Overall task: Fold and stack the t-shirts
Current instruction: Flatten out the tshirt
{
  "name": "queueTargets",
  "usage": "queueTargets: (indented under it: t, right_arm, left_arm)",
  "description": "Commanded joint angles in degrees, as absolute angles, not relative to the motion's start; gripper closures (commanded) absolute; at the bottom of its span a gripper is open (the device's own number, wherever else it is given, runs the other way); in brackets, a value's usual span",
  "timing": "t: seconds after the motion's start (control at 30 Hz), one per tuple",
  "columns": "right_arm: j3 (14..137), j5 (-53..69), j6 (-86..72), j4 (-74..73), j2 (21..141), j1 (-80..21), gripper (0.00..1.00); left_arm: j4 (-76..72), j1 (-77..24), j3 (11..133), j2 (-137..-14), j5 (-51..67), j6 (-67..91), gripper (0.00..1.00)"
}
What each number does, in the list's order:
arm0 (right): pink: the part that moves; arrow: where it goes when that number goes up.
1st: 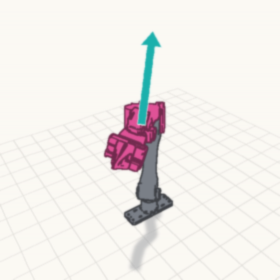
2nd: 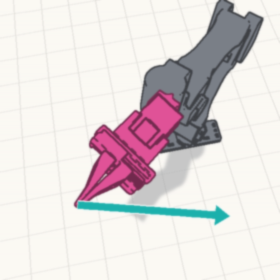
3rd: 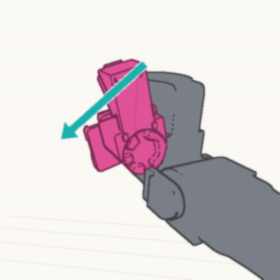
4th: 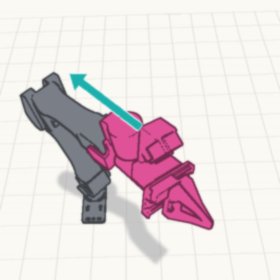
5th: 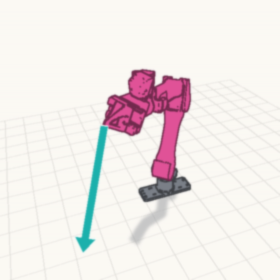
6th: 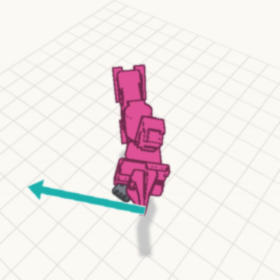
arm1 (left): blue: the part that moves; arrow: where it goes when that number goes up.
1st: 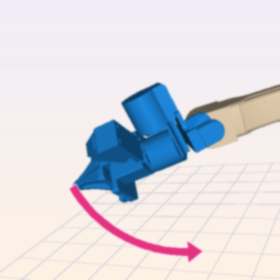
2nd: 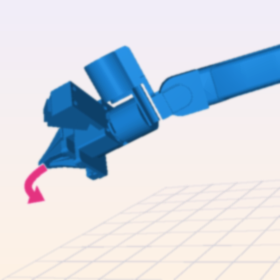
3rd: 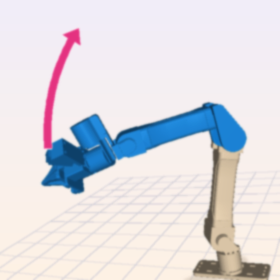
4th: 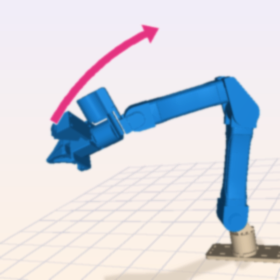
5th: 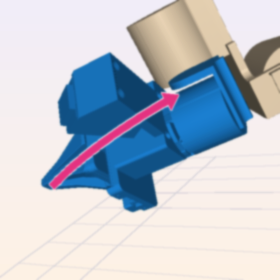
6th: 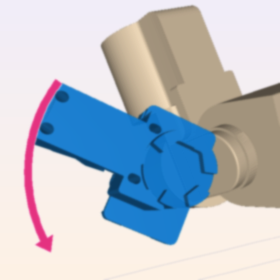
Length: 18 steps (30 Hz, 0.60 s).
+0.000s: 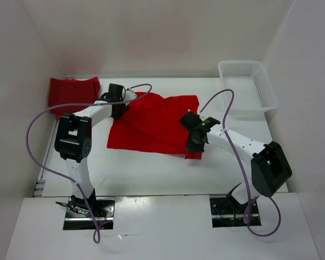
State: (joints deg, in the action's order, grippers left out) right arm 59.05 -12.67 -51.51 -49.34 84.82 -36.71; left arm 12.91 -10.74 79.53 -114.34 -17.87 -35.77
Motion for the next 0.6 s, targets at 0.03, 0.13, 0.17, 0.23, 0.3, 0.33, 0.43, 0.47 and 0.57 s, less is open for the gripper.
queueTargets:
  t: [0.03, 0.13, 0.17, 0.23, 0.3, 0.33, 0.43, 0.47, 0.57]
  right_arm:
    - [62.4, -10.46, -48.35, -43.42, 87.18, -36.3, 0.86]
    - [62.4, -10.46, -47.2, -43.42, 89.46, -36.3, 0.74]
    - [62.4, -10.46, -46.68, -43.42, 89.47, -36.3, 0.67]
    - [62.4, -10.46, -46.15, -43.94, 90.87, -36.3, 0.52]
    - [62.4, -10.46, -46.14, -44.47, 91.4, -36.3, 0.33]
    - [61.88, -10.46, -46.14, -44.47, 91.41, -36.3, 0.27]
    - [61.35, -9.94, -46.14, -45.0, 91.41, -36.3, 0.26]
    - [60.83, -9.93, -46.14, -45.0, 90.8, -36.3, 0.26]
    - [60.21, -9.93, -46.75, -45.53, 90.18, -36.3, 0.26]
  left_arm:
    - [12.03, -10.55, 75.52, -100.51, -16.36, -37.26, 0.16]
    - [19.23, -10.55, 69.46, -89.85, -13.11, -39.19, 0.11]
    - [21.95, -10.55, 68.04, -87.48, -9.96, -40.85, 0.11]
    - [31.09, -11.07, 64.53, -81.58, -5.38, -44.37, 0.11]
    - [35.57, -11.69, 57.15, -77.98, -3.17, -48.68, 0.11]
    - [36.55, -11.69, 54.95, -77.35, -2.64, -50.78, 0.11]
    - [37.79, -11.69, 49.14, -75.94, -1.06, -52.82, 0.11]
    - [36.57, -11.69, 48.35, -75.94, -1.05, -52.82, 0.11]
    - [33.58, -11.69, 46.5, -76.73, -0.53, -52.82, 0.12]
